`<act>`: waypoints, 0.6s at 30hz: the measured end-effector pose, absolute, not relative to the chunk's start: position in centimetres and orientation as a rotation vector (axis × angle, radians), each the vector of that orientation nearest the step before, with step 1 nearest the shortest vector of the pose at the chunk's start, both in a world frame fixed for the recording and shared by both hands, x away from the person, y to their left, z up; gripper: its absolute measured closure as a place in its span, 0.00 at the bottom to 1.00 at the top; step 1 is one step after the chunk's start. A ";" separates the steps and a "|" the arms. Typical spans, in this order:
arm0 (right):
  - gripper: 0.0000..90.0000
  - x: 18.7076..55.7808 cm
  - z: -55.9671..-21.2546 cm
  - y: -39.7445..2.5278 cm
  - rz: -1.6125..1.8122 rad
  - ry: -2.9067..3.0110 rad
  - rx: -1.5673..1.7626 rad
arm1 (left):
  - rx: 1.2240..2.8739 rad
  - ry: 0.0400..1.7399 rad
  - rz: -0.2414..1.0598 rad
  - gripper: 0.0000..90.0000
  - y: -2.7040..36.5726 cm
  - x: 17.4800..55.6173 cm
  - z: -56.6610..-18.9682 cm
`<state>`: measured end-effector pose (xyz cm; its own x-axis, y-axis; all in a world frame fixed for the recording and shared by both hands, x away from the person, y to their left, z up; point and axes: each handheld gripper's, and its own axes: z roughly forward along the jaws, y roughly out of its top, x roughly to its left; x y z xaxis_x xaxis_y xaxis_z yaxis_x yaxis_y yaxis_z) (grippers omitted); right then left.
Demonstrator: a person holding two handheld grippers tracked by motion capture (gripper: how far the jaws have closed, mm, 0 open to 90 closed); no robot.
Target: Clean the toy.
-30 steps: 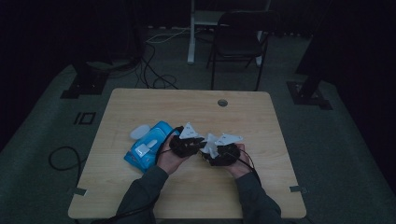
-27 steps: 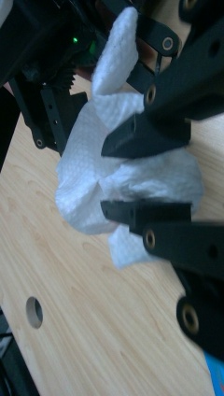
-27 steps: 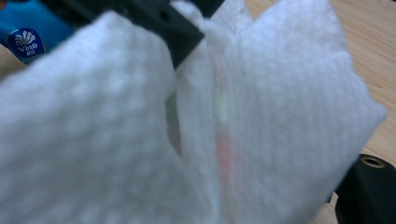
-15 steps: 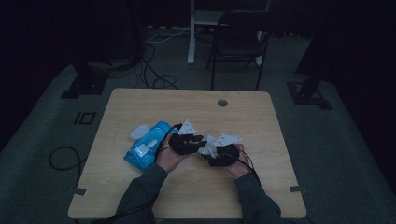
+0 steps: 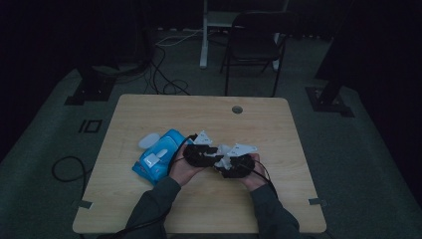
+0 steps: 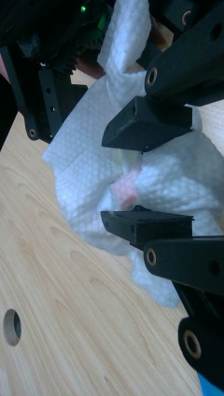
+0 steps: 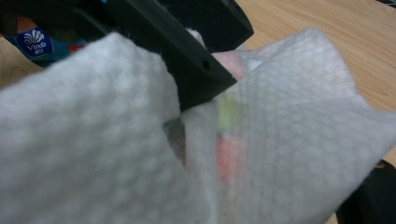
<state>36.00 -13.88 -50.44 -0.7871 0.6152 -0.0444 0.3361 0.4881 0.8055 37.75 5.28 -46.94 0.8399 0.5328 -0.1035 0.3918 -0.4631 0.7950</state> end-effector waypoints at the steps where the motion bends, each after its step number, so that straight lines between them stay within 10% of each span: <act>1: 0.38 36.0 -50.5 -13.9 1.196 2.411 0.799 | 2.113 0.676 0.193 0.65 5.3 37.8 -47.0; 18: 0.38 35.7 -50.3 -13.5 1.203 2.421 0.764 | 2.089 0.694 0.311 0.97 5.8 37.9 -46.6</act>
<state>35.67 -13.47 -50.34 -0.8015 0.5954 -0.0548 0.3161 0.4997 0.8065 37.88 5.77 -46.58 0.8121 0.5824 -0.0364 0.3598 -0.4507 0.8169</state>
